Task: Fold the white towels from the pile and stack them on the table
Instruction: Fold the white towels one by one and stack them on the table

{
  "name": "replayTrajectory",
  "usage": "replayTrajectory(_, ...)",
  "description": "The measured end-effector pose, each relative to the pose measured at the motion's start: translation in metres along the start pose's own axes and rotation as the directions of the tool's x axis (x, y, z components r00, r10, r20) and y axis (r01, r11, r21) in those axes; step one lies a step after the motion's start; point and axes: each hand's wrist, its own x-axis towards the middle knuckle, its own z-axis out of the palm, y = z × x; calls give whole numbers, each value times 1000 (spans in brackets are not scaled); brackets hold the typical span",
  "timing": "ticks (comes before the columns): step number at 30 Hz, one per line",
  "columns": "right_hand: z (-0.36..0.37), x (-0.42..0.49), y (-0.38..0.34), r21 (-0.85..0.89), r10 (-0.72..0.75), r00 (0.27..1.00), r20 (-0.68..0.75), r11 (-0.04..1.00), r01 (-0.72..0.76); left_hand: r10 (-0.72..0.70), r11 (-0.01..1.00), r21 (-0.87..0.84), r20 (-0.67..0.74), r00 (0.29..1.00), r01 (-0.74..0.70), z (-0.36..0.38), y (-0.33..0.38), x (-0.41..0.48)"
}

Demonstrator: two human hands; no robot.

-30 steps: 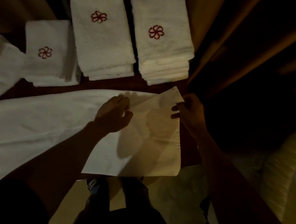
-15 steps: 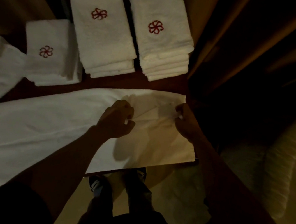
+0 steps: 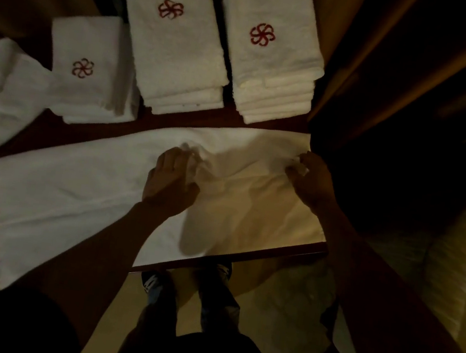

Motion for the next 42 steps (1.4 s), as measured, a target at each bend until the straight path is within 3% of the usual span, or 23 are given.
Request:
replayTrajectory(4, -5, -2, 20, -89, -111, 994, -15, 990, 109, 4, 999, 51, 100, 995, -9, -8, -17, -5)
replayTrajectory(8, -5, -5, 43, -195, -40, 993, 111, 979, 61, -10, 997, 79, 167, 986, -3, -14, -23, -4)
replayTrajectory(15, 1, -20, 29, -268, -8, 977, -214, 962, -51, -79, 994, 92, 216, 973, 61, -23, -35, -9)
replayTrajectory(19, 1, -29, 21, -420, 47, 994, -97, 904, -84, -139, 985, 132, 186, 973, 115, -26, -46, -18)
replayTrajectory(22, 4, -33, 16, -523, -75, 996, -43, 851, 41, -165, 980, 140, 188, 968, 139, -29, -48, -24)
replayTrajectory(26, 16, -28, 15, -489, -257, 964, 64, 834, 255, -181, 976, 155, 194, 964, 152, -34, -56, -31)
replayTrajectory(29, 17, -30, 17, -416, -358, 933, 34, 844, 339, -198, 974, 144, 170, 965, 175, -35, -64, -38)
replayTrajectory(33, 17, -34, 26, -340, -379, 924, -53, 877, 340, -227, 970, 120, 121, 966, 212, -35, -69, -46)
replayTrajectory(42, 14, -34, 28, -265, -298, 951, -82, 927, 267, -218, 962, 187, 90, 972, 198, -46, -79, -58)
